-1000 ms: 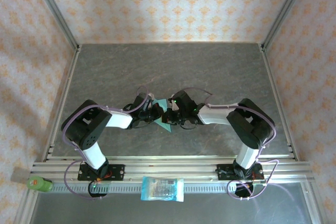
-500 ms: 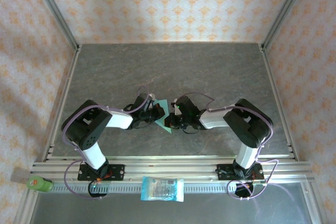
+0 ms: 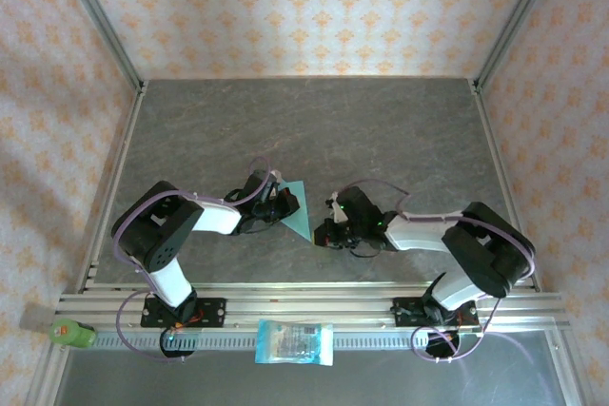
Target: Fold a paper plane with a square sheet of paper (pick it up from the middle)
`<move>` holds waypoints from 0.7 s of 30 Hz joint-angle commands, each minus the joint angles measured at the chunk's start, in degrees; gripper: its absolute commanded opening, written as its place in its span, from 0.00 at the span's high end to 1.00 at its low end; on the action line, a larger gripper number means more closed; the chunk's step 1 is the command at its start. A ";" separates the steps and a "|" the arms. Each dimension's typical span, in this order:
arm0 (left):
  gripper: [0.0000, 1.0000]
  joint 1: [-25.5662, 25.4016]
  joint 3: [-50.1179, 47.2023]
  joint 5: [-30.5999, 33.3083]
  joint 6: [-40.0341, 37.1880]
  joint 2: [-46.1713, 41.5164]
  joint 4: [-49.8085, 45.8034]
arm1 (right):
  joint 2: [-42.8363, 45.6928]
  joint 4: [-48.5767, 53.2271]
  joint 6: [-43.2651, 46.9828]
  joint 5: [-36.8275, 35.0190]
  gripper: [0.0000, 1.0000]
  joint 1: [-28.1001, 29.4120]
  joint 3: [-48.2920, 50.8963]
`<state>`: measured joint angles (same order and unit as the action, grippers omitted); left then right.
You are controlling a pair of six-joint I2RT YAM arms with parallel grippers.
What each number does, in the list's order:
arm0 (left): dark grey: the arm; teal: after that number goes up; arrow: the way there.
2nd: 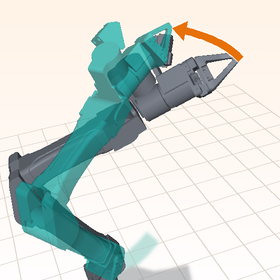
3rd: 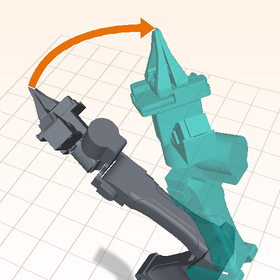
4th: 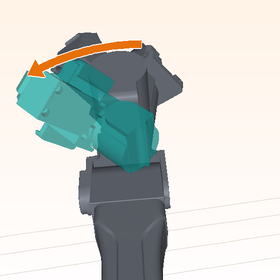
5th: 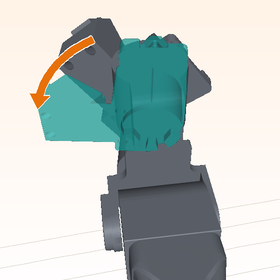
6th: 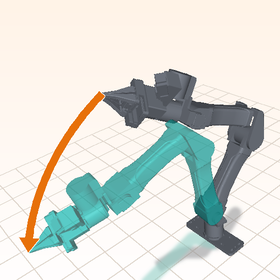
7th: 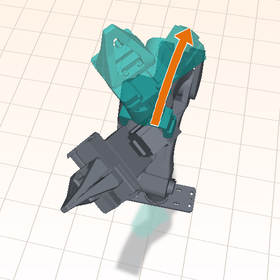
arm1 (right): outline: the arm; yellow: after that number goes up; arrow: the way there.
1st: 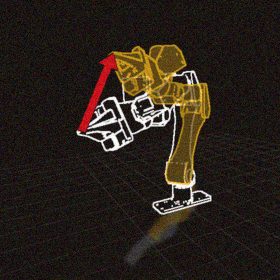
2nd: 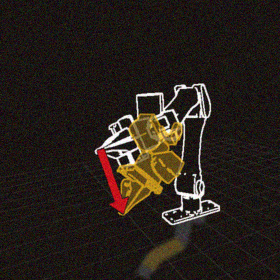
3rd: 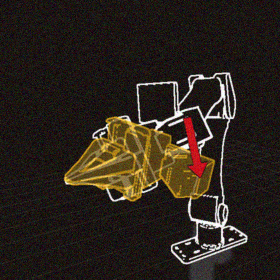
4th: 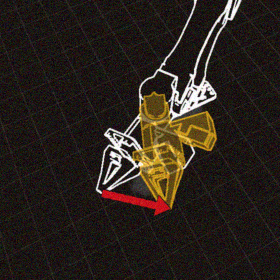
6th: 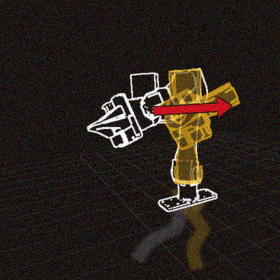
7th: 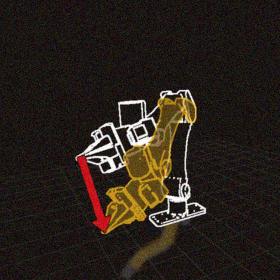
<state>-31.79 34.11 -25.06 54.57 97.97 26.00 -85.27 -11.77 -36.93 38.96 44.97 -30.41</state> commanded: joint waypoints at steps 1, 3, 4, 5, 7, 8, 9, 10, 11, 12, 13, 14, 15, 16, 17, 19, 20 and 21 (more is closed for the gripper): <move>0.97 0.19 -0.86 1.75 -0.35 1.54 -3.95 | -0.58 -3.62 -3.11 -1.46 1.00 0.30 -3.61; 0.97 0.19 -0.84 1.85 -0.41 1.46 -4.11 | -3.82 -3.21 -3.07 -2.64 1.00 0.21 -6.27; 0.97 0.17 -0.68 1.80 -0.51 1.44 -4.16 | -5.68 -2.99 -2.98 -3.20 1.00 0.18 -7.62; 0.97 0.24 -0.48 1.75 -0.56 1.56 -4.21 | -7.56 -2.82 -2.89 -3.69 1.00 0.20 -8.95; 0.97 0.16 -0.28 1.51 -0.55 1.62 -4.22 | -10.39 -3.05 -2.71 -3.60 1.00 0.21 -10.99; 0.97 0.24 -0.20 1.36 -0.62 1.63 -4.20 | -11.69 -3.39 -2.68 -3.73 1.00 0.21 -11.84; 0.97 0.17 -0.13 1.38 -0.68 1.52 -4.28 | -12.57 -3.51 -2.42 -3.93 1.00 0.20 -12.38; 0.97 0.22 -0.10 1.50 -0.68 1.48 -4.43 | -13.51 -3.02 -2.07 -4.63 1.00 0.20 -12.98; 0.97 0.21 -0.03 1.49 -0.77 1.48 -4.50 | -14.34 -1.61 -1.41 -5.59 1.00 0.21 -13.70; 0.97 0.21 0.08 1.38 -0.81 1.45 -4.55 | -14.92 -0.68 -0.78 -6.15 1.00 0.21 -14.12; 0.97 0.20 0.17 1.39 -0.86 1.46 -4.66 | -15.42 -0.44 -0.37 -6.31 1.00 0.12 -14.01; 0.97 0.20 0.23 1.26 -0.92 1.47 -4.56 | -15.91 -0.53 -0.29 -6.40 1.00 -0.03 -13.44; 0.97 0.20 0.38 1.22 -0.94 1.44 -4.64 | -16.18 -0.81 -0.27 -6.35 1.00 -0.14 -12.64; 0.97 0.22 0.72 1.19 -1.17 1.52 -4.90 | -16.58 -1.35 -0.17 -6.43 1.00 -0.23 -11.45; 0.97 0.17 1.09 1.08 -1.48 1.49 -5.07 | -16.89 -1.45 -0.16 -6.56 1.00 -0.39 -10.27; 0.96 0.16 1.88 0.45 -1.94 1.34 -5.54 | -17.53 -2.86 -0.16 -5.20 1.00 -0.57 -7.46; 0.96 0.18 2.41 -0.13 -2.38 0.94 -5.54 | -17.85 -3.42 -0.16 -4.63 1.00 -0.59 -5.99; 0.95 0.18 2.71 -0.56 -2.66 0.50 -5.60 | -17.99 -3.53 0.06 -4.29 1.00 -0.56 -5.10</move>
<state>-31.79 35.35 -25.32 53.87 98.02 24.03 -101.06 -19.16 -38.28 35.40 44.58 -39.90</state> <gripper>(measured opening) 0.060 0.037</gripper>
